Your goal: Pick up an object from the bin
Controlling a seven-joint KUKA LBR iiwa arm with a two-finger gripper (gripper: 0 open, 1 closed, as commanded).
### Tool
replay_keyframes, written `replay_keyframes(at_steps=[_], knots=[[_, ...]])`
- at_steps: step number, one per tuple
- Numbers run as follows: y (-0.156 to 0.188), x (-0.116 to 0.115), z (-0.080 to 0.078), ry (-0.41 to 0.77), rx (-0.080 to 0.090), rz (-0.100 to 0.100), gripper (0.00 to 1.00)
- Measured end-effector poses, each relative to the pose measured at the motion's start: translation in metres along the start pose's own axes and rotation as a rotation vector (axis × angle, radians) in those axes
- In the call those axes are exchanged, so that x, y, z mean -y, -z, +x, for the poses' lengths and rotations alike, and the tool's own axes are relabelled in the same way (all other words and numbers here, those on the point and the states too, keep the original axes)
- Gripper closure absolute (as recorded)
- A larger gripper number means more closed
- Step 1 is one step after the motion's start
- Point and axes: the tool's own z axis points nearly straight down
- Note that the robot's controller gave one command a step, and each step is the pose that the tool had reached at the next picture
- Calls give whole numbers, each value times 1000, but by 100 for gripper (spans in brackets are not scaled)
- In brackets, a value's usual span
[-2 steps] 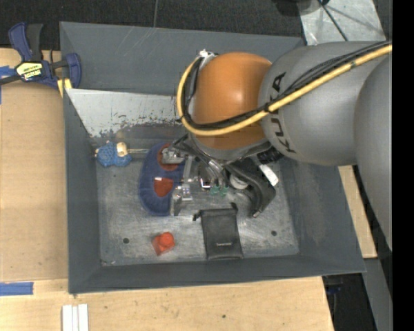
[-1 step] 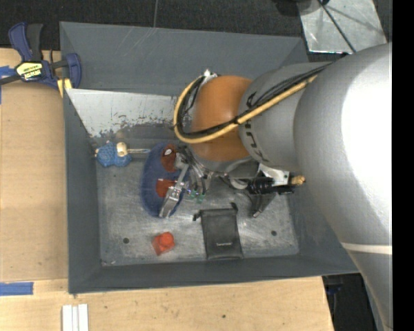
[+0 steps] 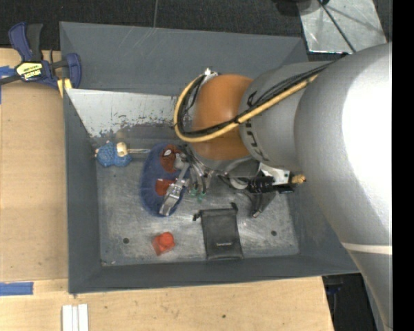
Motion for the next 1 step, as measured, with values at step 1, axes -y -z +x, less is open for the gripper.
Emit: replay_keyframes(at_steps=[1], knots=[[140, -3, -10, 40, 1, 7, 100]])
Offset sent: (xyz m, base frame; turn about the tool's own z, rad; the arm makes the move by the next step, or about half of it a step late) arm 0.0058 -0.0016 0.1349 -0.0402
